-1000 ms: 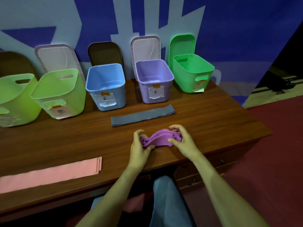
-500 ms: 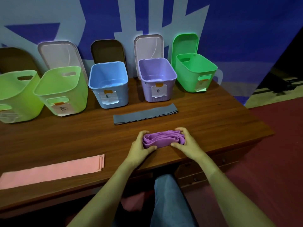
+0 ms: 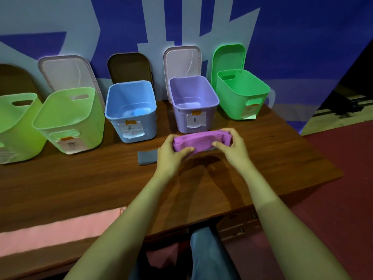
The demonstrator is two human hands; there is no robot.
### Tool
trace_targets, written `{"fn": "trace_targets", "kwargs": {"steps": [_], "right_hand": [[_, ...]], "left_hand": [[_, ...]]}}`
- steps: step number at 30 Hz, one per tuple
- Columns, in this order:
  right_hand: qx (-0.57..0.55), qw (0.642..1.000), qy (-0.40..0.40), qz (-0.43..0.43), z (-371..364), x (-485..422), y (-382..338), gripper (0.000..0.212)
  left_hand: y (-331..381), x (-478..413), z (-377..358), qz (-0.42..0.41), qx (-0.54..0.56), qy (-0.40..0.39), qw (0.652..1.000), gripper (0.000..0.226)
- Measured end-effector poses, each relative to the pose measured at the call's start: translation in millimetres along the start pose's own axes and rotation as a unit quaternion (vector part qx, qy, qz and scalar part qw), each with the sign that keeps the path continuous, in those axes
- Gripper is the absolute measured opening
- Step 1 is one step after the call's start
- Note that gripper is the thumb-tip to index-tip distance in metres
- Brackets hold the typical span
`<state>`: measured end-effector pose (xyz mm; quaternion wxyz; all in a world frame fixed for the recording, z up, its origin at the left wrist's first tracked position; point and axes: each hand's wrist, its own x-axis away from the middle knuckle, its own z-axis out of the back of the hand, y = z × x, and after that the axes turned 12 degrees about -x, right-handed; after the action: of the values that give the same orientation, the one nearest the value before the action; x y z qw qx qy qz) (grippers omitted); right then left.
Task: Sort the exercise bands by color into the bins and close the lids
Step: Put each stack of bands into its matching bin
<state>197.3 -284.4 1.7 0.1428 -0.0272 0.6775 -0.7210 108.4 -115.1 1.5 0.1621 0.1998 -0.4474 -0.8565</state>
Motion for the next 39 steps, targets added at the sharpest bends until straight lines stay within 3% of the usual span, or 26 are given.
{"fn": "trace_targets", "kwargs": {"steps": [4, 7, 11, 15, 17, 20, 23, 27, 31, 35, 39], "right_hand": [[0.032, 0.998, 0.029, 0.039, -18.5, -83.3, -34.1, 0.038], [0.115, 0.993, 0.002, 0.036, -32.2, -157.0, -55.5, 0.039], [0.207, 0.977, -0.043, -0.010, -51.4, -237.7, -70.5, 0.038], [0.289, 0.950, -0.113, -0.038, -69.7, -296.8, -62.1, 0.034], [0.329, 0.931, -0.154, -0.040, -77.5, -319.3, -53.8, 0.033], [0.376, 0.894, -0.235, -0.062, -88.2, -342.6, -31.4, 0.034], [0.409, 0.864, -0.281, -0.084, -96.3, -356.4, -2.4, 0.034], [0.429, 0.834, -0.329, -0.110, -107.4, -359.1, 31.6, 0.029], [0.427, 0.827, -0.344, -0.121, -111.3, -357.5, 55.8, 0.023], [0.439, 0.819, -0.358, -0.090, -113.8, -358.7, 62.4, 0.035], [0.475, 0.811, -0.340, -0.041, -111.8, -357.5, 64.0, 0.055]], "left_hand": [[30.2, -71.3, 3.1, -0.034, -0.031, 0.019, 0.999, 0.055], [44.4, -125.7, -3.6, -0.026, -0.058, -0.008, 0.998, 0.052], [65.3, -188.2, -10.5, 0.100, -0.034, -0.031, 0.994, 0.044], [67.4, -239.6, -28.6, 0.208, -0.033, -0.109, 0.971, 0.024], [63.9, -258.9, -40.6, 0.247, -0.063, -0.159, 0.954, 0.032], [55.4, -281.3, -58.4, 0.287, -0.138, -0.220, 0.922, 0.064], [39.7, -298.5, -78.6, 0.315, -0.207, -0.261, 0.889, 0.077], [24.0, -306.2, -96.6, 0.347, -0.259, -0.303, 0.849, 0.068], [18.3, -301.5, -100.7, 0.335, -0.260, -0.314, 0.849, 0.055], [5.0, -301.2, -98.8, 0.335, -0.302, -0.348, 0.822, 0.060], [-2.3, -298.0, -96.3, 0.287, -0.379, -0.374, 0.796, 0.052]]}}
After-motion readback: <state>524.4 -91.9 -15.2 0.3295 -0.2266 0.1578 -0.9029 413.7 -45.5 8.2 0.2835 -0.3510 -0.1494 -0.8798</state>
